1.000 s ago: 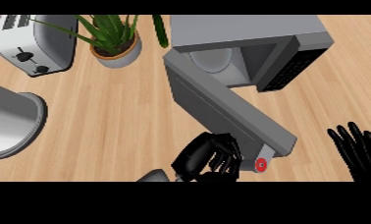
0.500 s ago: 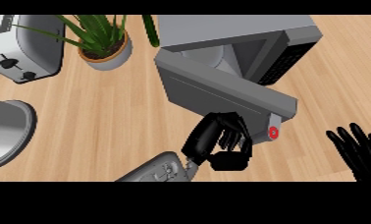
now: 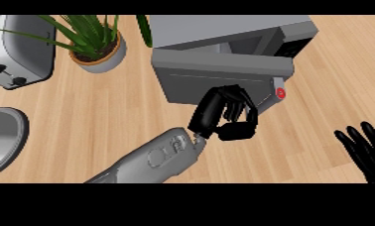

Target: Pick up the milk, place it into the microwave and close the microwave

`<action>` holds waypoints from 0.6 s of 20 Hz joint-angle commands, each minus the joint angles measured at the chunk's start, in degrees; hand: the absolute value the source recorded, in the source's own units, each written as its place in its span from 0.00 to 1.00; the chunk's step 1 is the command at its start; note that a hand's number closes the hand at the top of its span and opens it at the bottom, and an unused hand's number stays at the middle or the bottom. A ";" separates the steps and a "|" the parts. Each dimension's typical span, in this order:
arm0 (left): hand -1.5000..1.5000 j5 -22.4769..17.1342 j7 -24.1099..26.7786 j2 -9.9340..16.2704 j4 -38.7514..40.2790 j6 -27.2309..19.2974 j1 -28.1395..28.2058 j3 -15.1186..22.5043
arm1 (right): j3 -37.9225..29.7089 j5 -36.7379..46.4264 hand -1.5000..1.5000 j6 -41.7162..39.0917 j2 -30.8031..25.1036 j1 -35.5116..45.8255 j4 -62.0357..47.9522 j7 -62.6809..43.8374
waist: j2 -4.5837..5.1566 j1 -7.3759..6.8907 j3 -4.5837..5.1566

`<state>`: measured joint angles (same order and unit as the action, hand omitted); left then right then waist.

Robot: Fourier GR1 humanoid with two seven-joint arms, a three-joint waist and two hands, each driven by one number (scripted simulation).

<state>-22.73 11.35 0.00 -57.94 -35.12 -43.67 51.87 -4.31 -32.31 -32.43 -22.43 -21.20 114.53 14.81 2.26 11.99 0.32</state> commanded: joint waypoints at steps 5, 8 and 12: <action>1.00 -8.12 3.17 0.00 7.12 -0.17 -7.34 -3.95 | -1.55 -4.54 0.00 2.49 -2.38 1.22 3.36 -4.61 | 0.85 0.96 0.01; 1.00 -11.18 4.06 -0.01 9.00 0.35 -9.97 -5.65 | -0.69 -4.40 0.00 3.01 -1.85 1.87 3.70 -4.96 | 1.25 1.76 -0.07; 1.00 -13.58 6.59 -0.01 12.23 1.06 -10.87 -6.73 | -1.63 -5.70 0.00 3.51 -2.97 2.61 5.15 -6.03 | 1.57 1.88 -0.03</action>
<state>-34.11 15.57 -0.03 -50.34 -34.48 -51.43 48.17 -5.41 -36.89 -29.51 -24.62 -19.53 118.43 9.77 3.20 13.45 0.23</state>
